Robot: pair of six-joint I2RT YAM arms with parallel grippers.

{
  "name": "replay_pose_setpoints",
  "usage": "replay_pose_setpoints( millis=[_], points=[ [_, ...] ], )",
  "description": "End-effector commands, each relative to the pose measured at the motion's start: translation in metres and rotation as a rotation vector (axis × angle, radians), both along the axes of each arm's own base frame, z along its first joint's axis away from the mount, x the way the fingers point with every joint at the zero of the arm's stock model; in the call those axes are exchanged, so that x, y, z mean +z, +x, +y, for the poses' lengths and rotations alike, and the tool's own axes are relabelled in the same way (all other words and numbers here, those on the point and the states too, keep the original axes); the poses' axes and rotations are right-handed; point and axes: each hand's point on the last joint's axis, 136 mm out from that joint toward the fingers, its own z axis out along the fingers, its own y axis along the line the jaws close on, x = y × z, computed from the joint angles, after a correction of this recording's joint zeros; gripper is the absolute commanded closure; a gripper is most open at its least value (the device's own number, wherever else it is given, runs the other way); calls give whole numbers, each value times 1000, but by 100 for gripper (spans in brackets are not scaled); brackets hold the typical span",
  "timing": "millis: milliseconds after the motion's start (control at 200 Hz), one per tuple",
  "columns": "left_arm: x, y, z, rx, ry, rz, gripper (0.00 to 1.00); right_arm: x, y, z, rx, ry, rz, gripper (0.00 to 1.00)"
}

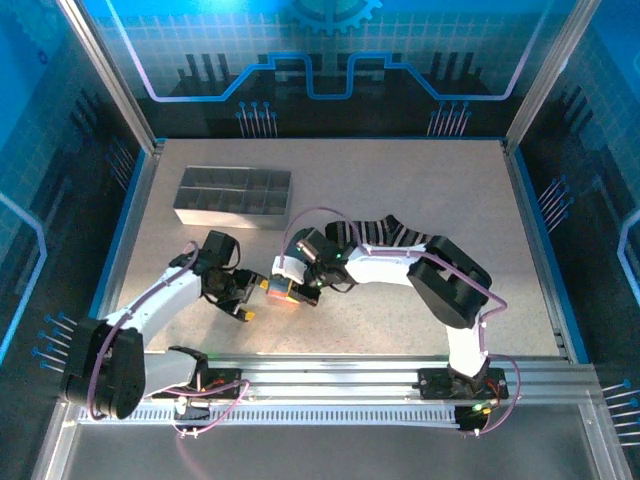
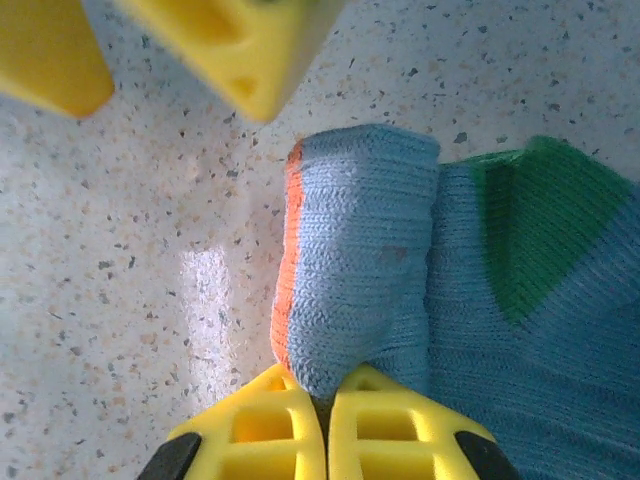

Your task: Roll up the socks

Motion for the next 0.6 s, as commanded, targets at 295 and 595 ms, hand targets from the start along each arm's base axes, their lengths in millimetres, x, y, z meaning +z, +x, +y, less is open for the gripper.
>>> replay_pose_setpoints(
  millis=[295, 595],
  points=[
    [-7, 28, -36, -42, -43, -103, 42, -50, -25, -44, -135, -161, 587, 100],
    [-40, 25, -33, -93, 44, -20, 62, -55, -20, -46, -170, -162, 655, 100]
  ],
)
